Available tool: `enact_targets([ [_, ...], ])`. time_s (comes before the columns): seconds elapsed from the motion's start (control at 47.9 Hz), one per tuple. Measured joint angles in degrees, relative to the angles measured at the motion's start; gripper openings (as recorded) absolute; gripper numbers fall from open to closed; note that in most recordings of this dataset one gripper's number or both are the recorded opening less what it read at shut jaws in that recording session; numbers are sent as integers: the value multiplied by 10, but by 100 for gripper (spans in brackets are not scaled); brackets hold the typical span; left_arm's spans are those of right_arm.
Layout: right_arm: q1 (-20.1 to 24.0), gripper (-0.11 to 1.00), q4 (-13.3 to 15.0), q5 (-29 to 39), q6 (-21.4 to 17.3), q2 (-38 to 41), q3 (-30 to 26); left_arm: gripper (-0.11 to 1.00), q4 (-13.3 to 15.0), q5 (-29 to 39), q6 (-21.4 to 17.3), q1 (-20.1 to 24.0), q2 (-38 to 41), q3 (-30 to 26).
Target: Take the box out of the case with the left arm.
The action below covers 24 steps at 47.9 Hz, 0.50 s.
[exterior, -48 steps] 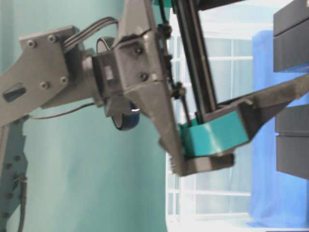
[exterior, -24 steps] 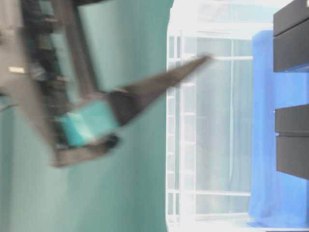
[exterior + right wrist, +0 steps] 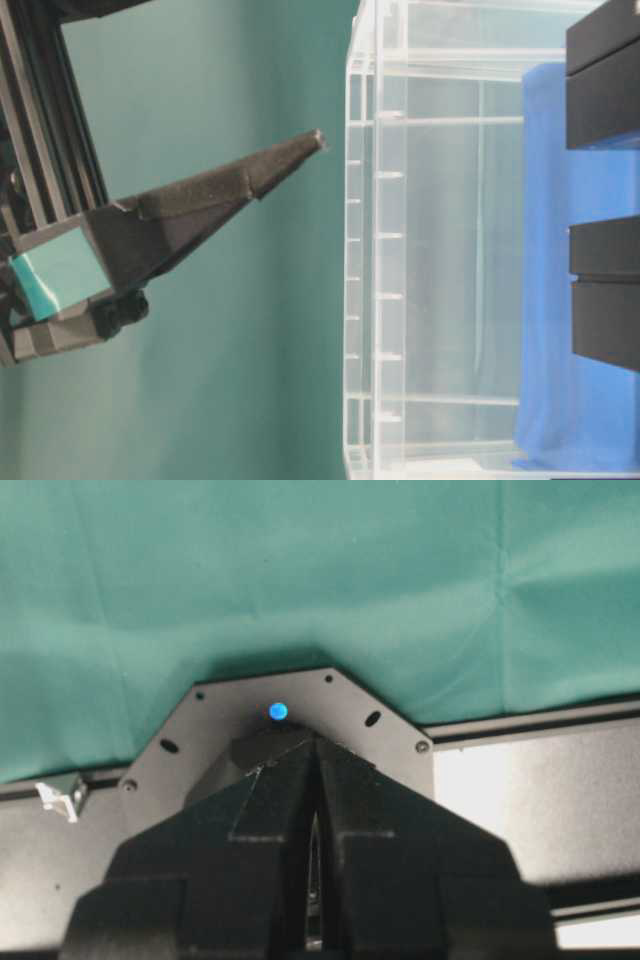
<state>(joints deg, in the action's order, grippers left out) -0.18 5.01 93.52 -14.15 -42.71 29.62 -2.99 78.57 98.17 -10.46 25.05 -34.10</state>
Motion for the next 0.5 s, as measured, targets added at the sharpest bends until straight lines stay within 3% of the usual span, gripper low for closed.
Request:
enact_targets([
  [0.23, 0, 0, 0, 0, 0, 0, 0, 94, 0, 4, -9, 0, -11, 12],
  [0.501, -1, 0, 0, 0, 0, 0, 0, 94, 0, 7, -17, -5, -91, 106],
])
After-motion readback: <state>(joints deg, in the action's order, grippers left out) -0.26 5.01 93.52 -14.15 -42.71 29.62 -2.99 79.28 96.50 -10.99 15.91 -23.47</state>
